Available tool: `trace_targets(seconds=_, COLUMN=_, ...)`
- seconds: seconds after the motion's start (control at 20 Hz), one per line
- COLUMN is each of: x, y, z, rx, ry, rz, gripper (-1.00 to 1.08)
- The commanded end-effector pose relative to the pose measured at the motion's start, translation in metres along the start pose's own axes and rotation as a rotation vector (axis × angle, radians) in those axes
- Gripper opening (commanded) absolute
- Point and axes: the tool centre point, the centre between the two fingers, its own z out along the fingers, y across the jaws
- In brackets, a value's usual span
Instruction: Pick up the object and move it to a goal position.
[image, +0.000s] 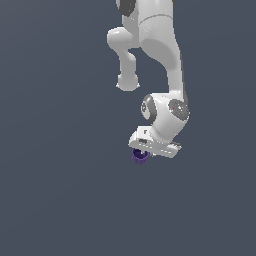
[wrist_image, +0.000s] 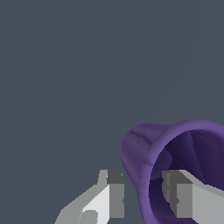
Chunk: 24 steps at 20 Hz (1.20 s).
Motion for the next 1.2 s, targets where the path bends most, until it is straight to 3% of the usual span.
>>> trace_targets(seconds=0.0, x=0.0, y=0.0, z=0.001, rx=0.001, ry=0.001, rz=0.0, gripper=-1.0)
trace_targets(seconds=0.65, x=0.0, y=0.002, z=-0.003, rx=0.001, ry=0.001, rz=0.0, gripper=-1.0)
trace_targets(seconds=1.15, x=-0.009, y=0.021, z=-0.045, rx=0.001, ry=0.002, rz=0.0, gripper=-1.0)
